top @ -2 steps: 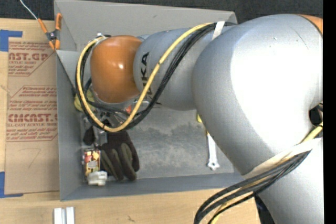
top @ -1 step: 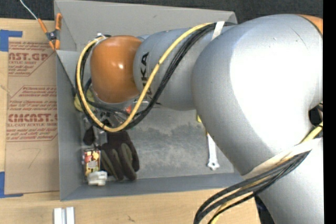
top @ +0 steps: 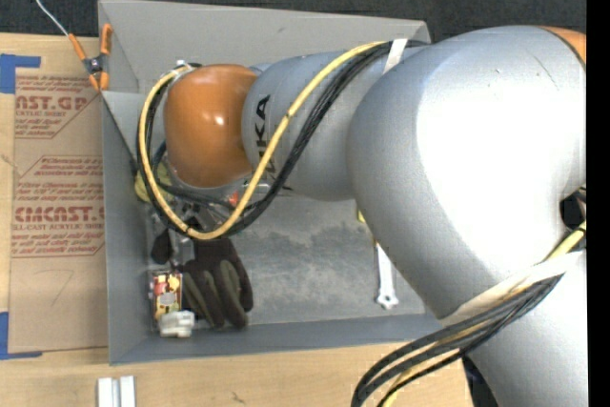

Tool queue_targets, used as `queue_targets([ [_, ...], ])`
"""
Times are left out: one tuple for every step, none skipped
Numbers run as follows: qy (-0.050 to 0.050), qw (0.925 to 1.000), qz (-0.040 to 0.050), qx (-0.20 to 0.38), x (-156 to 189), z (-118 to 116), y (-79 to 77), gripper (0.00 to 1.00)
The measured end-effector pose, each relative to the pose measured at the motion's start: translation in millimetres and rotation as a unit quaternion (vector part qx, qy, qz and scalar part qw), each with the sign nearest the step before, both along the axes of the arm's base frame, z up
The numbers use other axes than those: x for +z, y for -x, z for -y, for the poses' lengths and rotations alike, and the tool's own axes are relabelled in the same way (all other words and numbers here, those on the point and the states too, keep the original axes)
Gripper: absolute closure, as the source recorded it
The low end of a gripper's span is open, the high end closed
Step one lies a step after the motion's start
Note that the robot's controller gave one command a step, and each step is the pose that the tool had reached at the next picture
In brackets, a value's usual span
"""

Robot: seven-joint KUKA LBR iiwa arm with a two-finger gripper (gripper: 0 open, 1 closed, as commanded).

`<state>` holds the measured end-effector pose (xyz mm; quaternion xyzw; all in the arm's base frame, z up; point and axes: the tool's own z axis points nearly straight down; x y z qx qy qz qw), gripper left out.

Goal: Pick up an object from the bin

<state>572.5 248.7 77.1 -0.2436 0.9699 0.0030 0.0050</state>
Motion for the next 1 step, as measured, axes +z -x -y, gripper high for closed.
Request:
queue_targets([
  [0.000, 1.0000, 0.0000, 0.000, 0.0, 0.0, 0.0, 1.00],
])
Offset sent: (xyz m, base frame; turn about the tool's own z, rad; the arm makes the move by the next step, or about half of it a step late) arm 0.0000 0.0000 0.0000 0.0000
